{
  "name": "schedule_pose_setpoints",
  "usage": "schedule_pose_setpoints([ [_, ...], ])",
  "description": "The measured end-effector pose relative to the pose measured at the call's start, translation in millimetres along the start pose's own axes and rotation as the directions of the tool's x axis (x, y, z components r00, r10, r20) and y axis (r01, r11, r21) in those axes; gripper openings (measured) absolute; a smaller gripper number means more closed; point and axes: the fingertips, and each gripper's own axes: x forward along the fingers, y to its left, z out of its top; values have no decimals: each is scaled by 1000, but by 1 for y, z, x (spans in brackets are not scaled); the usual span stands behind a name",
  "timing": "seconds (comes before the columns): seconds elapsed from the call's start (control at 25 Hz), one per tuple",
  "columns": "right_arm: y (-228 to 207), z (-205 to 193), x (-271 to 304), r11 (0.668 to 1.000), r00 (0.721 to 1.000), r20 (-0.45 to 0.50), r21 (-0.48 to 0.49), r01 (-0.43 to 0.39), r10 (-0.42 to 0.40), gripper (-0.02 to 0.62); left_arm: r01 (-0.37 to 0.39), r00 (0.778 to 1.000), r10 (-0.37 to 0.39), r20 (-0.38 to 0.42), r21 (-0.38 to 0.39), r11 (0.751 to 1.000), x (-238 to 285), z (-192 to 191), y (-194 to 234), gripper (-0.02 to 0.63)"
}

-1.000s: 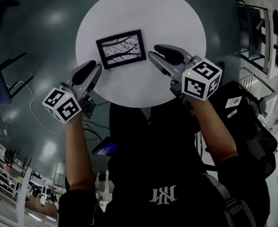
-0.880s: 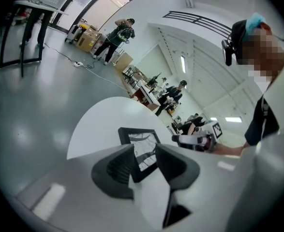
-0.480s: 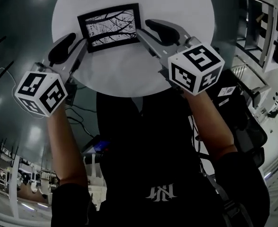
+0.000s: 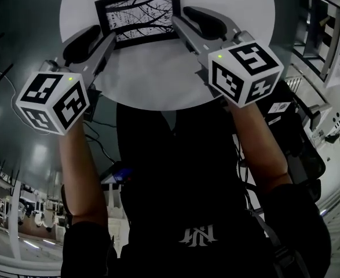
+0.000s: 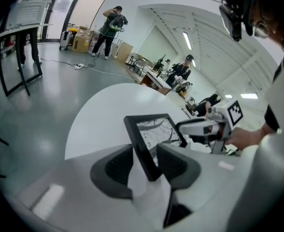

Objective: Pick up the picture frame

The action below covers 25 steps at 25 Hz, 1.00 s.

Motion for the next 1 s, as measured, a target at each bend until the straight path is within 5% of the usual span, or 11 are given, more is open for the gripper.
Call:
schedule_pose_setpoints([
  [1.0,4,1,2,999,999,8,-36,39,-39,92,-65,997,65,34,9,998,1,4,2,98],
])
